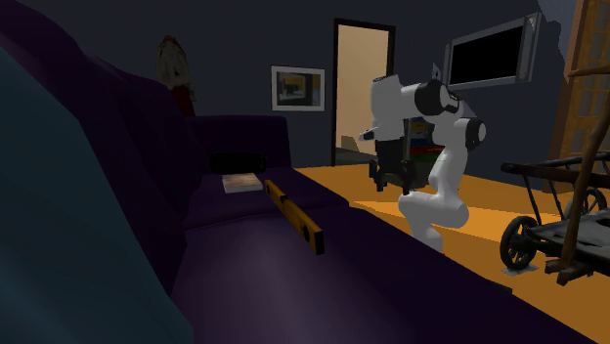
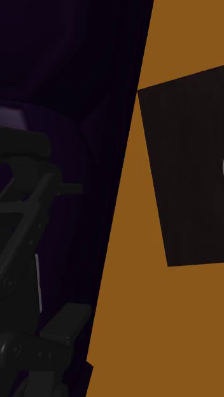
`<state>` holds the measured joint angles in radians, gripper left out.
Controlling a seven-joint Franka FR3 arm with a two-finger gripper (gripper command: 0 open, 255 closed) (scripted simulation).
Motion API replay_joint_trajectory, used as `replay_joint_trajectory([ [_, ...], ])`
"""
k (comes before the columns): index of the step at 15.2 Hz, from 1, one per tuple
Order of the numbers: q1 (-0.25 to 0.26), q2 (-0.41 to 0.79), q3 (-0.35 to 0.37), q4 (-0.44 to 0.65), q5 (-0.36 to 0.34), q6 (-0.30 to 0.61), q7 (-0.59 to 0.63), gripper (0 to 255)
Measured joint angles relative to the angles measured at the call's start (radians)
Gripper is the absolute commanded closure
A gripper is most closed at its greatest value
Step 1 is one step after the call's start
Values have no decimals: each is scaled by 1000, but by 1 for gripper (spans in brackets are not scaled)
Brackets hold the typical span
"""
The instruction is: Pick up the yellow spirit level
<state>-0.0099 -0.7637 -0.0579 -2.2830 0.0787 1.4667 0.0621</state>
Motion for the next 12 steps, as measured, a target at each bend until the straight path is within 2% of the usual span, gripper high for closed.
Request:
replay_joint_trajectory([
  [3, 11, 20, -34, 12, -23, 8, -70, 0],
  [7, 47, 100, -143, 73, -89, 31, -309, 0],
  [12, 106, 247, -275, 198, -134, 62, -622, 0],
])
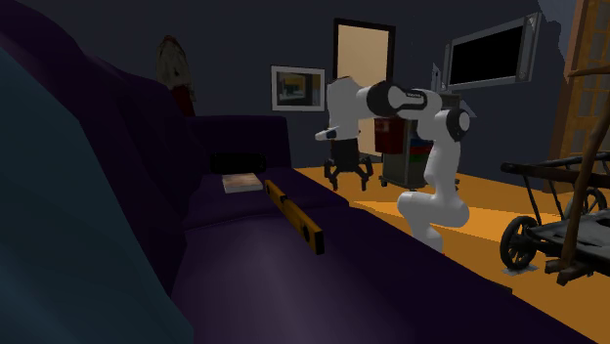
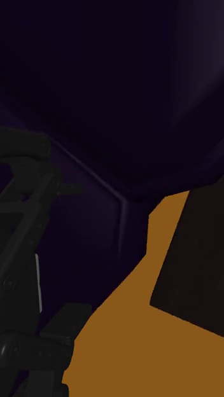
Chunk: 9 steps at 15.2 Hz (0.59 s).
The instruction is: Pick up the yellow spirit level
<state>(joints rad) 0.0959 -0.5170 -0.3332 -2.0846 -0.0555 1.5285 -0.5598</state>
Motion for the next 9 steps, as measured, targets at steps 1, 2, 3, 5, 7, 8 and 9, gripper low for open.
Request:
replay_joint_trajectory([
  [1, 14, 37, -25, 32, -1, 7, -62, 0],
  [2, 26, 73, -49, 69, 0, 7, -125, 0],
  [3, 39, 114, -75, 107, 3, 12, -191, 0],
  [5, 61, 188, -121, 175, 16, 18, -318, 0],
  [7, 81, 270, -159, 257, 40, 13, -444, 0],
  [8, 88, 322, -182, 307, 59, 11, -513, 0],
  [9, 91, 368, -202, 349, 77, 8, -581, 0],
])
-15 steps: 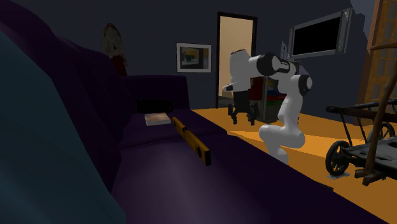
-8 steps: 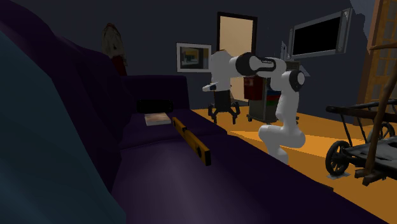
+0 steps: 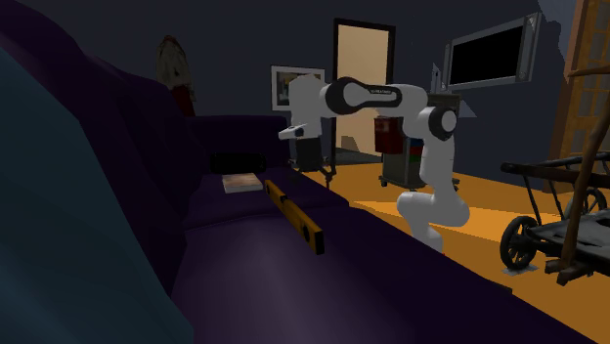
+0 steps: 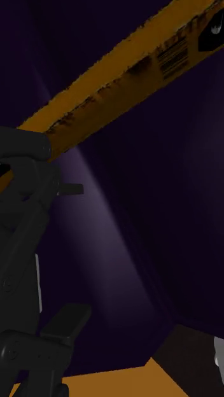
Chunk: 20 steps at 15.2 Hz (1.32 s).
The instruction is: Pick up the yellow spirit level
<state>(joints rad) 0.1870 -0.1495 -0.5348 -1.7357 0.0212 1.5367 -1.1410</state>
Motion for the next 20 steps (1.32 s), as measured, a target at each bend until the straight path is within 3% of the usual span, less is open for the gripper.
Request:
replay_joint_trajectory([
  [3, 1, 132, -35, 140, 65, -28, -183, 0],
  [7, -44, 336, -49, 375, 175, -92, -409, 0],
  [9, -52, 363, -45, 391, 189, -84, -448, 0],
  [15, -40, 351, -41, 299, 182, -2, -461, 0],
  [16, -40, 351, -40, 295, 182, 2, -462, 255],
  [20, -40, 350, -40, 291, 182, 6, -462, 255],
])
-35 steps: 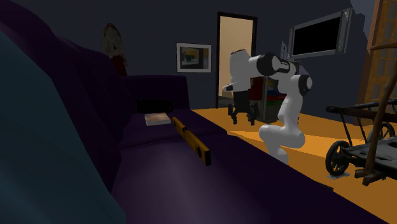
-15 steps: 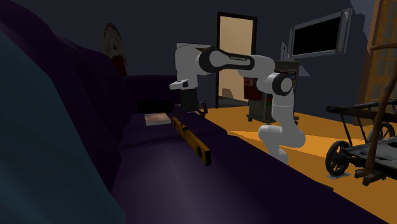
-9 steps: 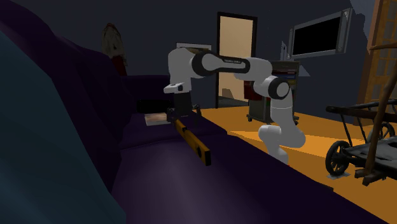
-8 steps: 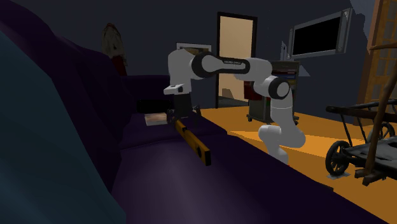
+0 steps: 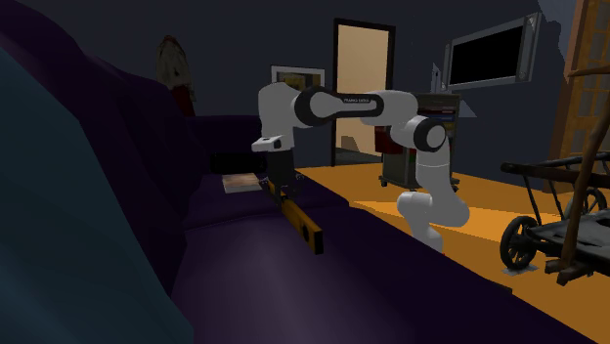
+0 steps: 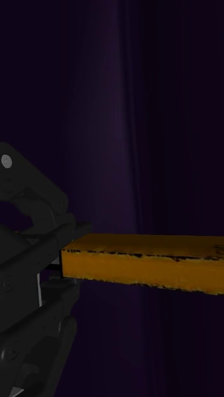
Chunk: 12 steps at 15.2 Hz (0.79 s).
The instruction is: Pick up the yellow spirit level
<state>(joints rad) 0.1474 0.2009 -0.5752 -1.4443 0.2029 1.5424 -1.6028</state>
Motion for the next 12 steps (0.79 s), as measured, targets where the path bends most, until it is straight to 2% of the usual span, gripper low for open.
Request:
replay_joint_trajectory([
  [6, 0, 0, 0, 0, 1, 0, -1, 255],
  [12, -13, 19, -3, 88, 10, -73, 2, 255],
])
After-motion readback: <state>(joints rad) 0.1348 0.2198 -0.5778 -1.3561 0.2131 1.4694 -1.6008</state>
